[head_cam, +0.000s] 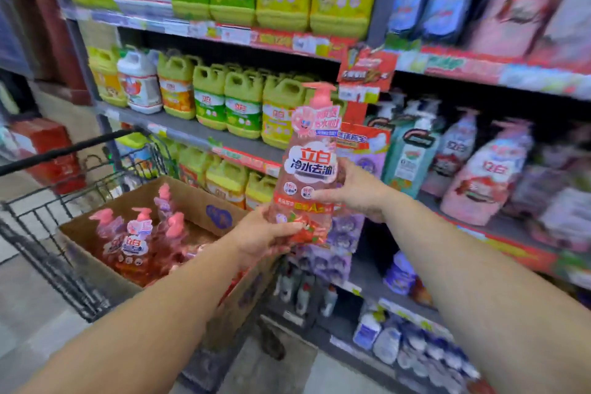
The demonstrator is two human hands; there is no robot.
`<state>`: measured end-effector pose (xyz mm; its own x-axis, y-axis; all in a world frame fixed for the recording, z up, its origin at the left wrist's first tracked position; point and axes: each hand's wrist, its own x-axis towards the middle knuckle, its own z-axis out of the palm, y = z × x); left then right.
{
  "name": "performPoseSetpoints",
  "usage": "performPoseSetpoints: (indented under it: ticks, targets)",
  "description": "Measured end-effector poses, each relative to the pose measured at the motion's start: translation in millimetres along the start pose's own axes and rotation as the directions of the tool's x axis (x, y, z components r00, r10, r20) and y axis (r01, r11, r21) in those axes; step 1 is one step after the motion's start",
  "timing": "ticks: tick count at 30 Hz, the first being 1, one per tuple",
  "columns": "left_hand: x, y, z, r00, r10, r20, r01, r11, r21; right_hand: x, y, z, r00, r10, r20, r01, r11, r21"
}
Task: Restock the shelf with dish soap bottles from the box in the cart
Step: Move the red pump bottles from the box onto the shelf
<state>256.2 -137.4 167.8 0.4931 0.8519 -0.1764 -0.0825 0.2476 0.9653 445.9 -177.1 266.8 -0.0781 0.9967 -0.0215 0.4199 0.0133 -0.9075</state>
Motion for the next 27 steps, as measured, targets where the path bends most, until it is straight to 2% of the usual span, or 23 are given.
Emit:
performPoseSetpoints:
  ticks: [3,6,14,18,22,27]
  targets:
    - [10,15,67,0.995,0.032,0.092,-0.035,0.999,0.028,-47,11,-55,0.984,0.01,-0.178,-0.001,0.999,0.049]
    - [19,21,148,0.977,0.066,0.201,-0.091,0.989,0.118,-109,14,-116,0.942,0.009,-0.336,-0.01,1.0,-0.001]
    - [6,9,419,0.872,0.098,0.479,-0.19,0.971,0.147,-315,42,-294,0.808,0.111,-0.579,-0.141,0.99,-0.007]
    - [-13,17,533,0.8,0.157,0.579,-0.304,0.938,0.167,-402,44,-360,0.712,0.085,-0.697,-0.153,0.988,-0.035]
    - [-24,39,608,0.77,0.199,0.606,-0.386,0.902,0.193,-448,39,-415,0.634,0.033,-0.773,-0.131,0.989,-0.065]
    - [-17,79,670,0.727,0.288,0.623,-0.518,0.826,0.222,-467,29,-471,0.557,-0.079,-0.827,-0.087,0.984,-0.152]
